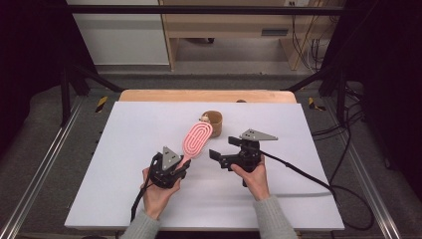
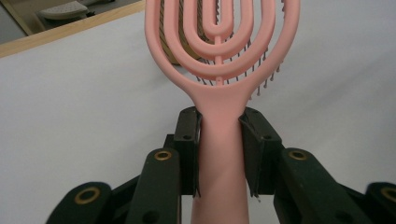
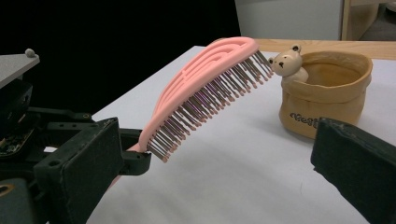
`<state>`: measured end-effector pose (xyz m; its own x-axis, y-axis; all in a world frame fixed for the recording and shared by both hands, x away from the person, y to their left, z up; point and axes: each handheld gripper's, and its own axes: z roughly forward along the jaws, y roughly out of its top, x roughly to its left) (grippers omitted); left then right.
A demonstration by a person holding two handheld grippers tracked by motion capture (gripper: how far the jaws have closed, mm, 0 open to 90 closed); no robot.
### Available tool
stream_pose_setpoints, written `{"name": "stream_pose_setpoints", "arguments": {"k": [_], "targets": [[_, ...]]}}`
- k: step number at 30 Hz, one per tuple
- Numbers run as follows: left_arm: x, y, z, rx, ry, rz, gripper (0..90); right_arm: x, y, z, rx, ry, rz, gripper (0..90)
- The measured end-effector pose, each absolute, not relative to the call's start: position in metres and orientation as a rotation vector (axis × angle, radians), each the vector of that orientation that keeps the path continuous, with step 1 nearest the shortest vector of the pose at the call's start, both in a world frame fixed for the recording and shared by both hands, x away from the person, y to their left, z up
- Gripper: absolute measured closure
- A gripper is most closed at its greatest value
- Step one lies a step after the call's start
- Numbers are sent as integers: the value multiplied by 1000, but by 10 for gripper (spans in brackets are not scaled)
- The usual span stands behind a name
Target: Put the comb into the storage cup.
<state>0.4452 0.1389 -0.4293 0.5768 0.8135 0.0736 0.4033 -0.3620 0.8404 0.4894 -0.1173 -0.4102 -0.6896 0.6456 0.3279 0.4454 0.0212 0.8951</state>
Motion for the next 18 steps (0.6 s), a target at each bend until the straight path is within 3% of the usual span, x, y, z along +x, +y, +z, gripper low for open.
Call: {"name": "stream_pose_setpoints", "arguments": {"k": [18], "targets": [[439, 120, -425, 1991, 916, 636, 696, 490, -117, -410, 1164, 2110, 1763, 44]]}}
